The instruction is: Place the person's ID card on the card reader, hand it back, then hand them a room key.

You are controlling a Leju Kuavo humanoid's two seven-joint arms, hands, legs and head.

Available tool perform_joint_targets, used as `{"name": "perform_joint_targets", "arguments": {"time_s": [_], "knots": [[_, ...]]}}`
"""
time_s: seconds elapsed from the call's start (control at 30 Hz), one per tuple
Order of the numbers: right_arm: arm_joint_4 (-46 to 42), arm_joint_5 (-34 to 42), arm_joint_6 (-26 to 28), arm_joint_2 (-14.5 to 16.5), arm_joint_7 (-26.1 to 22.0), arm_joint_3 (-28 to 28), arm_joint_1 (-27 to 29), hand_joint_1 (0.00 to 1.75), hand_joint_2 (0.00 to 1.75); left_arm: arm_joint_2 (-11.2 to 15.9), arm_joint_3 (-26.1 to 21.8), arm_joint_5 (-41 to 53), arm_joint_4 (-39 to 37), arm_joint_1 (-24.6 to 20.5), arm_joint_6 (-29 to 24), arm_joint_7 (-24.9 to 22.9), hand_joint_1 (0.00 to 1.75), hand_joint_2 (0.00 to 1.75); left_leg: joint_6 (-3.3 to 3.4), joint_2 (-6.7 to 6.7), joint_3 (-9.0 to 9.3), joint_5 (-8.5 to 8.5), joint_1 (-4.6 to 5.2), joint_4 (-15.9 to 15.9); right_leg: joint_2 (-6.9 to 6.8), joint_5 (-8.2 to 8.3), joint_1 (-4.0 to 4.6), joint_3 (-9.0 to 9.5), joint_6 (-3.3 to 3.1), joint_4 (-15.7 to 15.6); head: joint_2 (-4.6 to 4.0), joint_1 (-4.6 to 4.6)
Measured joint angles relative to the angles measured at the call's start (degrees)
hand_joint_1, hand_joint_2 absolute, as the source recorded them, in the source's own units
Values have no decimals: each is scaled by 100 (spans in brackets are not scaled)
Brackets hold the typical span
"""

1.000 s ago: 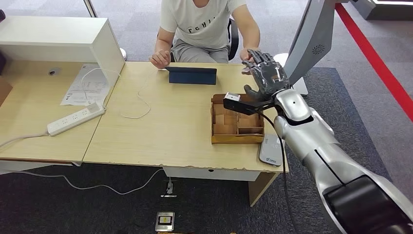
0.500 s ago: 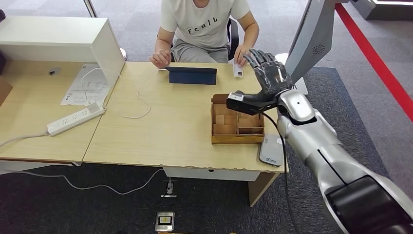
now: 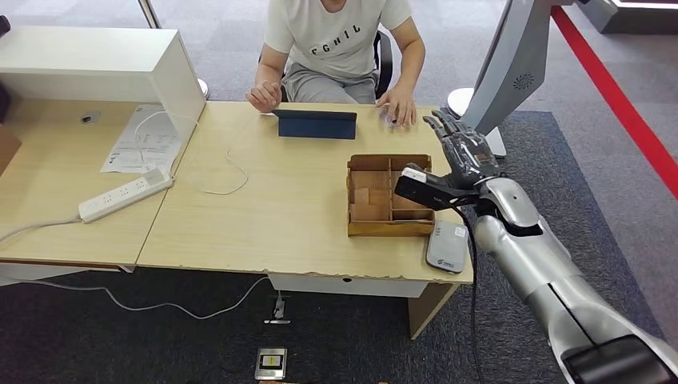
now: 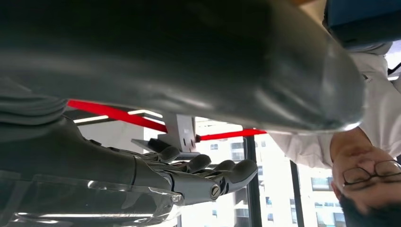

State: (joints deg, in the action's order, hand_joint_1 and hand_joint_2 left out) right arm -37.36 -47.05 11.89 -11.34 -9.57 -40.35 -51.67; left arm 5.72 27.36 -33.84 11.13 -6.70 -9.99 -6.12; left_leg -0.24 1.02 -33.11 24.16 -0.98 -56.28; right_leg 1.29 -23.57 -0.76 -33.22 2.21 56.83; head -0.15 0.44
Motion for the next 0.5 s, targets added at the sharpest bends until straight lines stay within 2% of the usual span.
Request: {"name": "perform_joint_targets", "arguments": {"time_s": [0.17, 0.3, 0.5], "knots": [[-1434, 211, -318, -690, 463, 226, 922, 0, 0, 31, -11, -284, -2, 17, -96, -45, 0, 0, 1, 2, 1, 6, 3, 0, -3, -2, -1, 2, 0, -2, 0, -1], [-2576, 412, -699, -1217, 905, 439, 1626, 0, 175, 72, -11, -294, -3, 25, -111, -46, 0, 0, 0, 2, 2, 10, 3, 0, -3, -9, -1, 4, 2, -3, 0, 0], [-4039, 564, -888, -1684, 1420, 661, 2556, 0, 175, 132, -10, -276, -4, 16, -106, -44, 0, 0, -3, 0, 3, 13, 1, 0, -3, -14, 0, 4, -3, -3, 0, -1]]}}
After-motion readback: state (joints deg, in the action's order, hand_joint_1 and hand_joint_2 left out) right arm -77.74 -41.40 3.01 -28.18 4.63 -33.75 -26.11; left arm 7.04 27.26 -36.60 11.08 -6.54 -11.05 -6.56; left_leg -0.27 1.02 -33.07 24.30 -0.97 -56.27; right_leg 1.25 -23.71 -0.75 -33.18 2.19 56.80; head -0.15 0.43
